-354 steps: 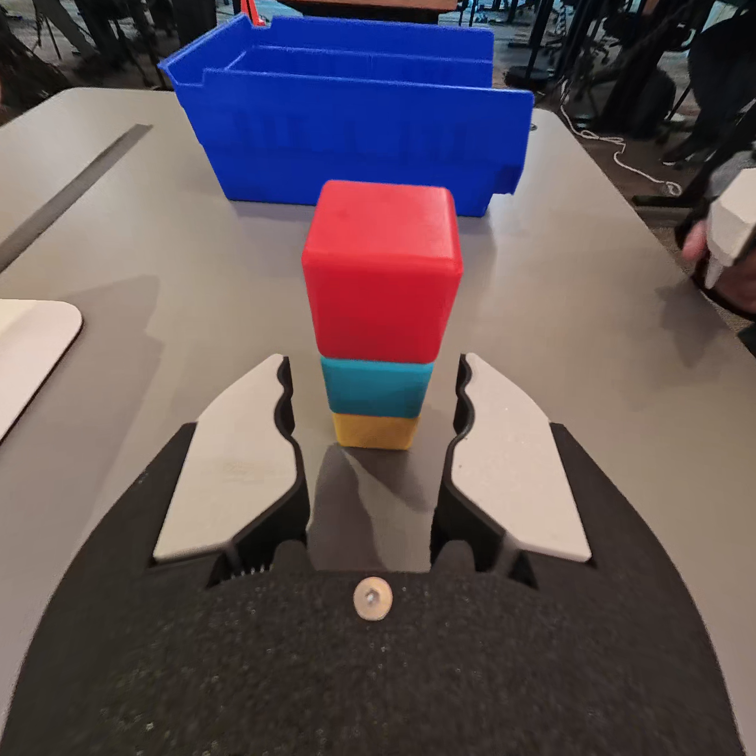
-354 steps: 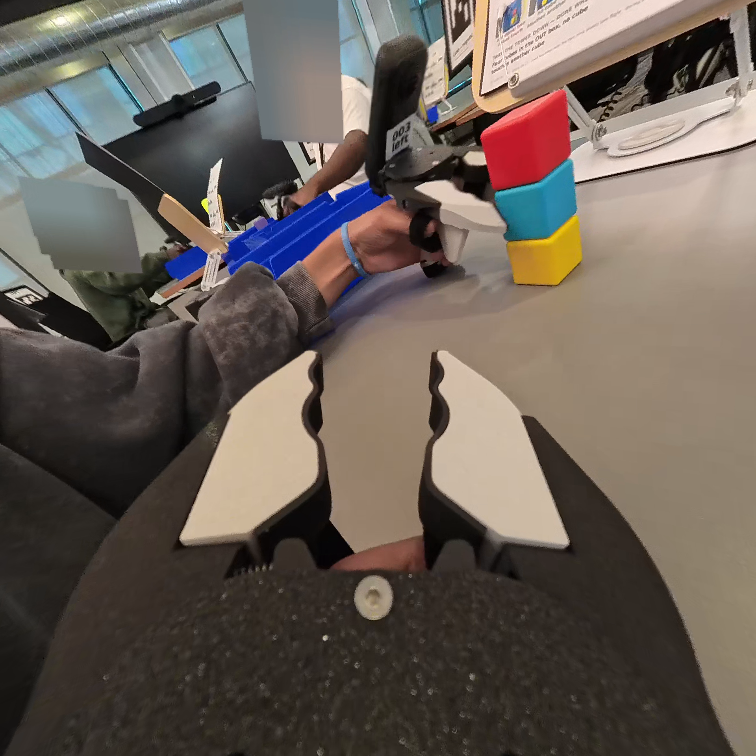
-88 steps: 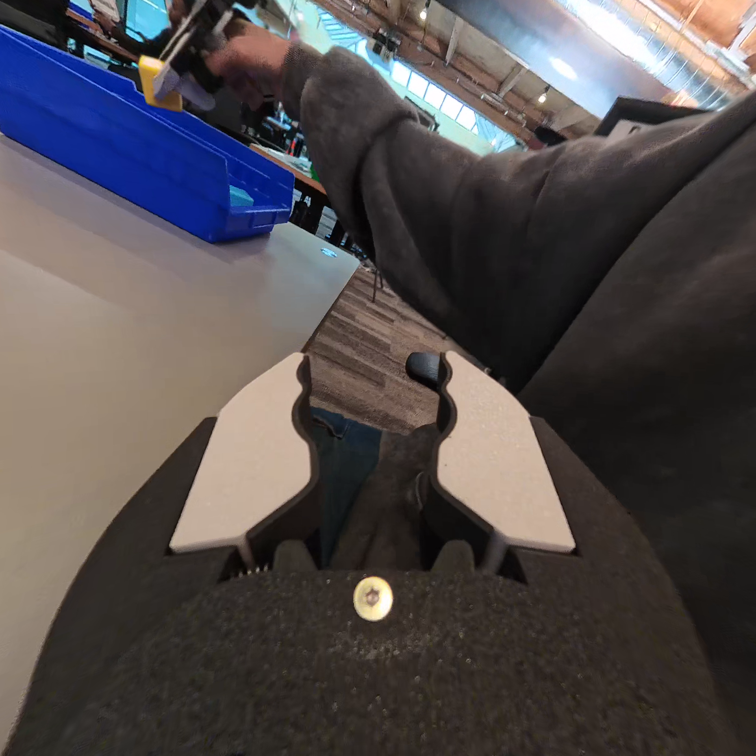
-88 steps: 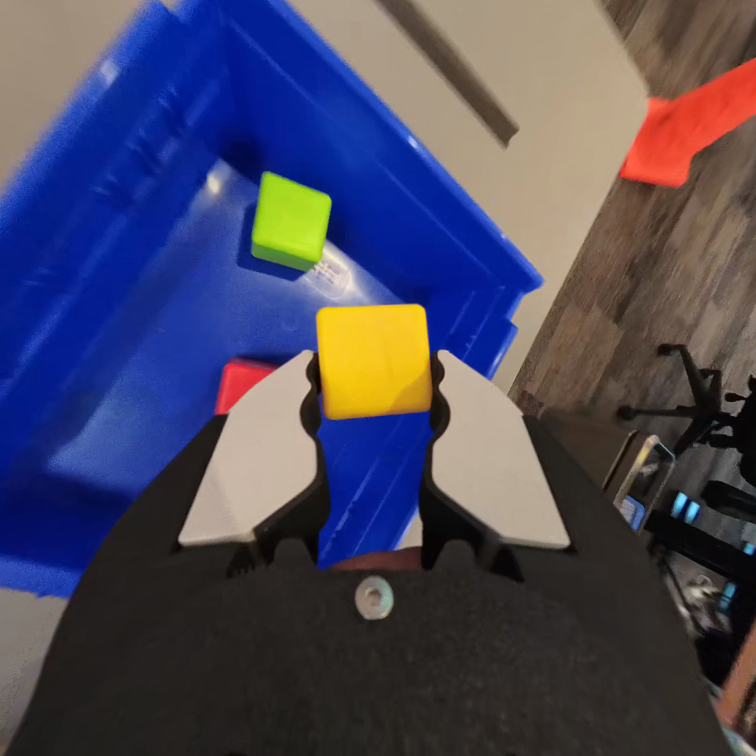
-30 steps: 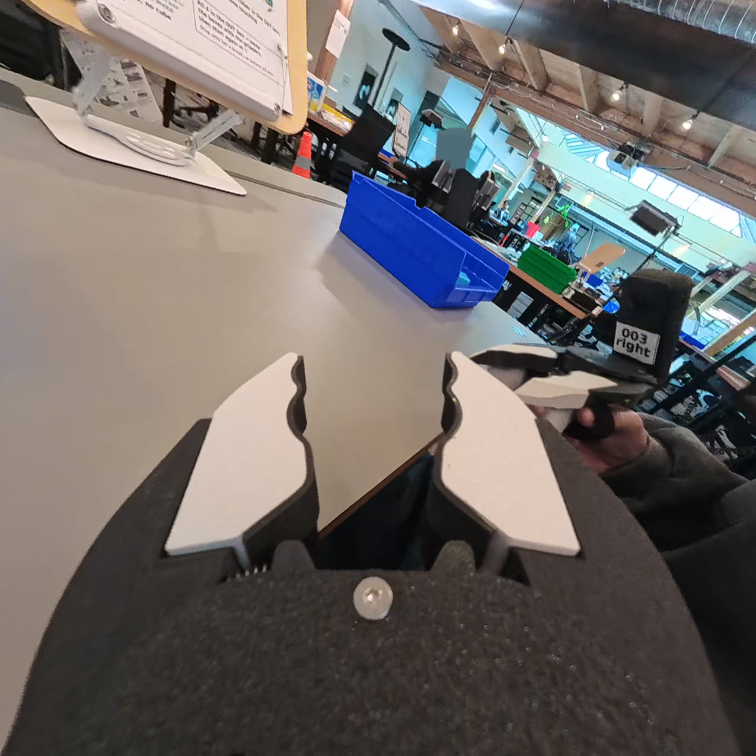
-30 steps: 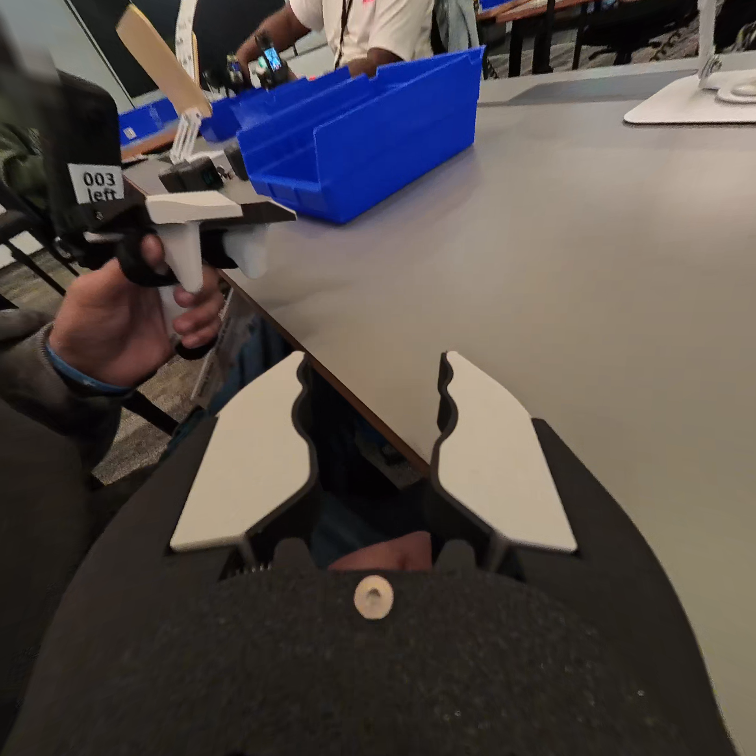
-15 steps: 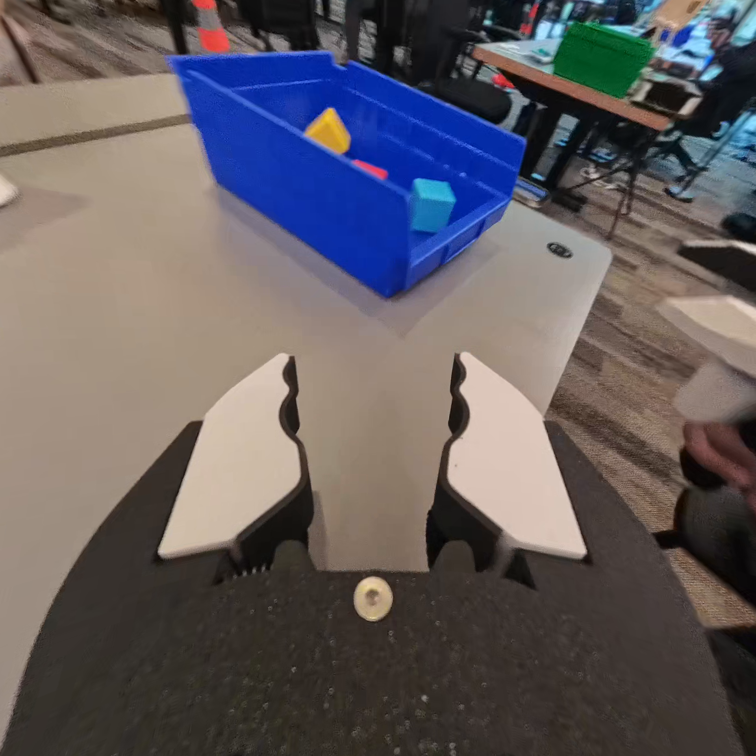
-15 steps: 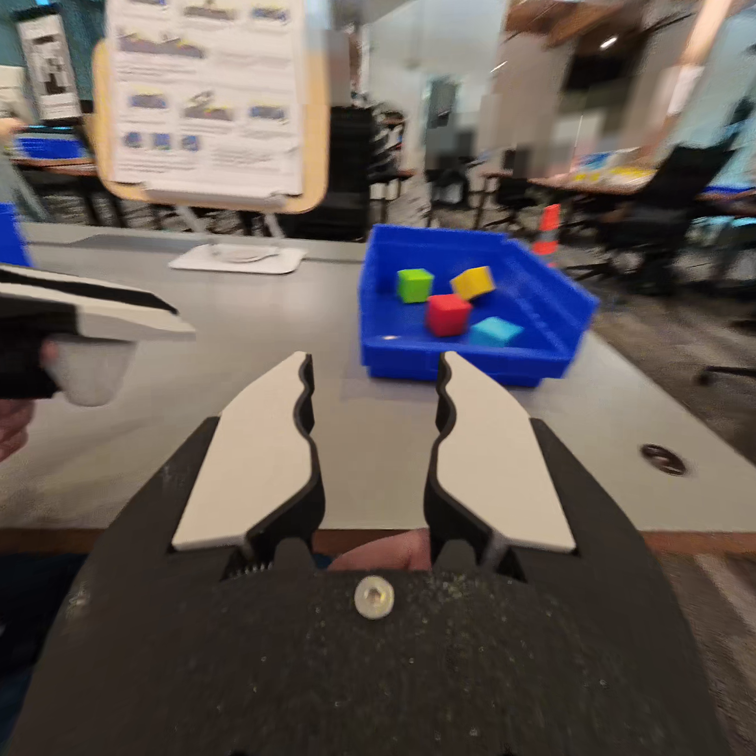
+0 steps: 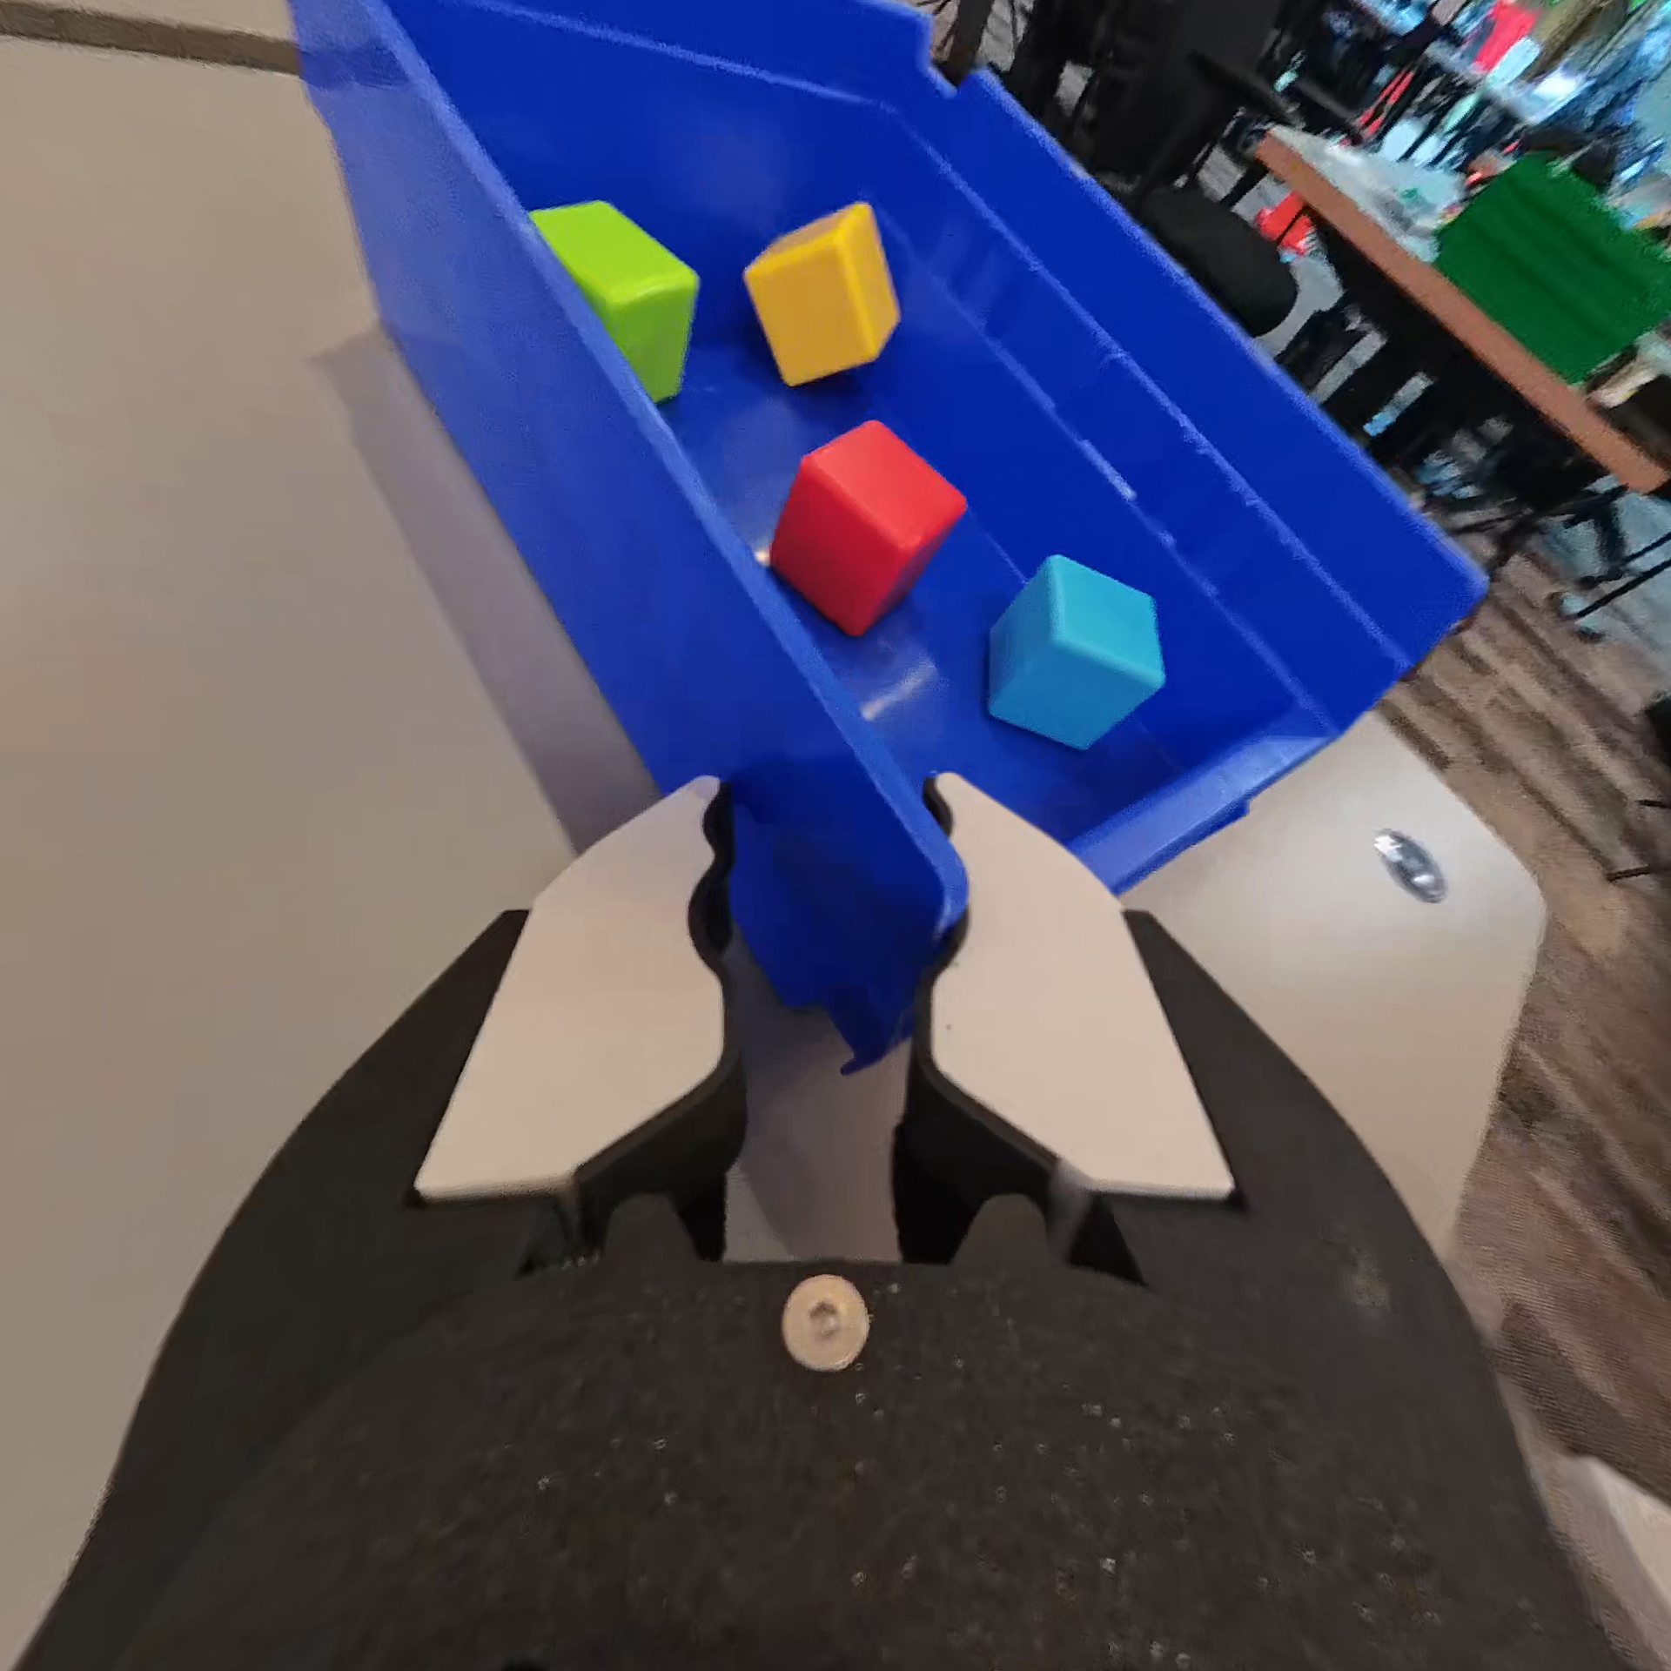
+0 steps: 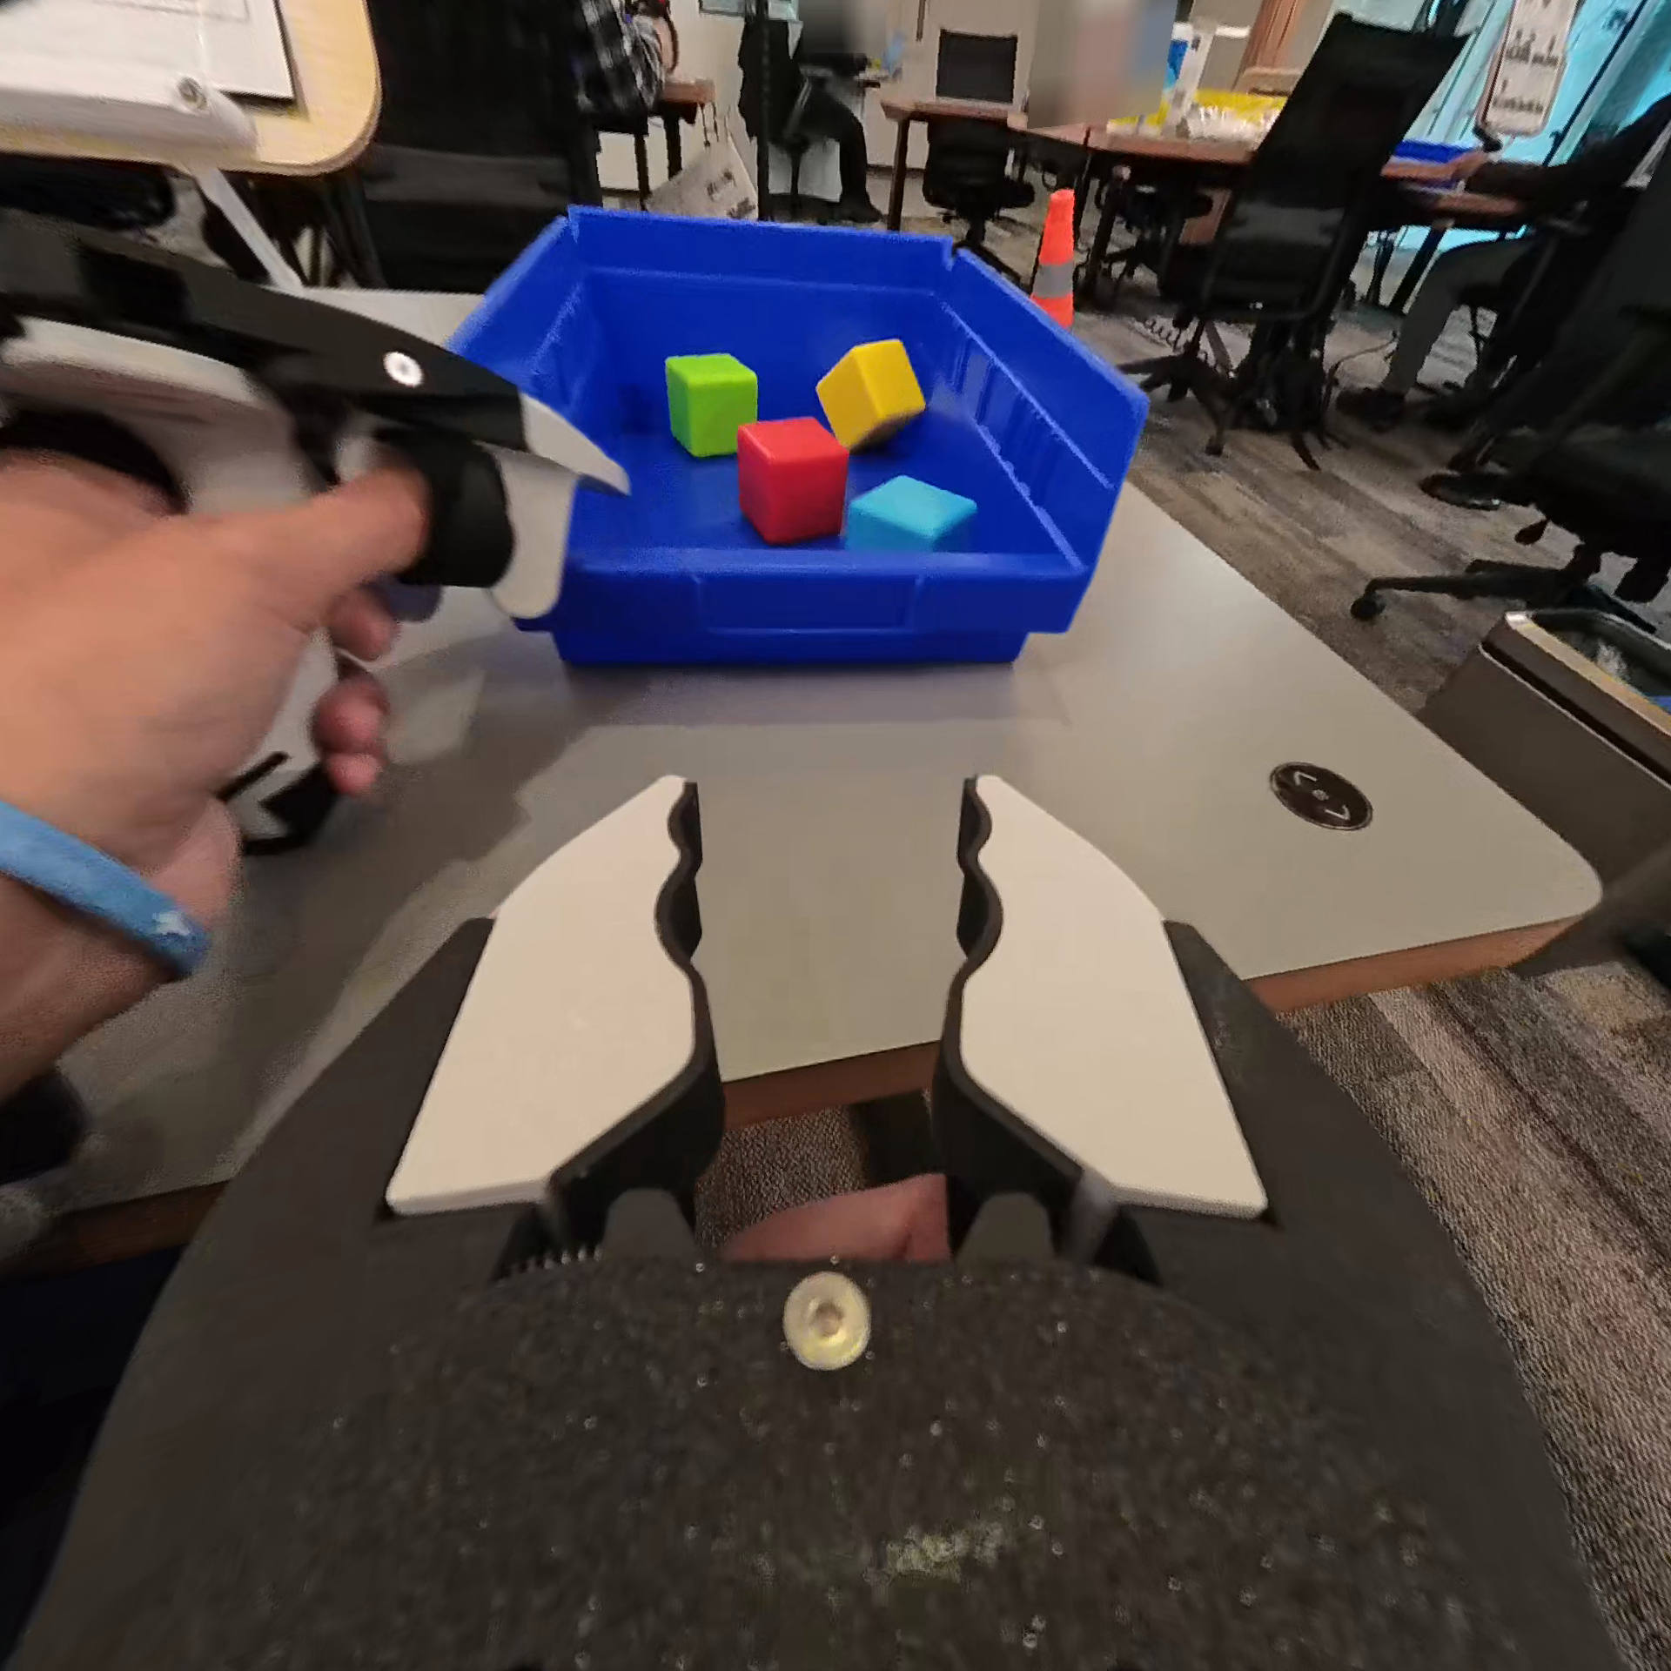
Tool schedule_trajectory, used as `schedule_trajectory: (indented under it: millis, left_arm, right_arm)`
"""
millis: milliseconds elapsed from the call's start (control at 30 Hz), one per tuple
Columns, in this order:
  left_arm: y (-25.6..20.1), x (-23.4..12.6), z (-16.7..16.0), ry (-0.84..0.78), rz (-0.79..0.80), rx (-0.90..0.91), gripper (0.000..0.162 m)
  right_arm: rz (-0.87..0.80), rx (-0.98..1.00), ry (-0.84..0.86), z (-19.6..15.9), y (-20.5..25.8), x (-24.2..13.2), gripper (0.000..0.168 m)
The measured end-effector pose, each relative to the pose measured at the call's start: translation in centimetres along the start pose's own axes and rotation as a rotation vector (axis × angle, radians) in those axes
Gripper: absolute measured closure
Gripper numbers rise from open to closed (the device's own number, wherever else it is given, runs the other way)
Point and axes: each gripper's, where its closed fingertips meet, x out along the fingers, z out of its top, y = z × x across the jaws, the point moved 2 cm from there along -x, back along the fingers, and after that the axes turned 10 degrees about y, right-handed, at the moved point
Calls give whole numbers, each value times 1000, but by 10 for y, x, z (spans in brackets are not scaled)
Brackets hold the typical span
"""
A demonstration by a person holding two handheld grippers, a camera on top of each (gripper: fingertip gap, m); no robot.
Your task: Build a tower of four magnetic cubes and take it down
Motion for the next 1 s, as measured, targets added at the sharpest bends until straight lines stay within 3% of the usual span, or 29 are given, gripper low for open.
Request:
schedule_trajectory:
  millis: [233, 533, 600, 667, 733, 800, 900, 1000]
  left_arm:
    - [34, -46, -19, -2, 88, 1, 144]
    - [35, -100, -59, -25, 39, -36, 146]
    - [31, -108, -67, -32, 37, -23, 145]
    - [26, -114, -75, -49, 49, -4, 144]
    - [24, -120, -80, -63, 75, 12, 144]
    - [27, -127, -83, -74, 95, 21, 145]
    - [35, -139, -86, -91, 134, 32, 146]
    - [54, -162, -82, -151, 275, 92, 155]
  right_arm:
    - [-45, 116, 10, -1, -15, 5, 115]
    - [-32, 137, 23, 5, -6, 23, 119]
    - [-22, 122, 16, 6, -1, 22, 124]
    - [15, 130, 1, 8, 6, 18, 143]
    - [1, 148, 8, 8, 7, 16, 147]
    - [4, 201, 26, 7, 6, 14, 166]
    - [1, 208, 32, 8, 19, 11, 166]
    - [12, 233, 10, 13, 45, 6, 166]
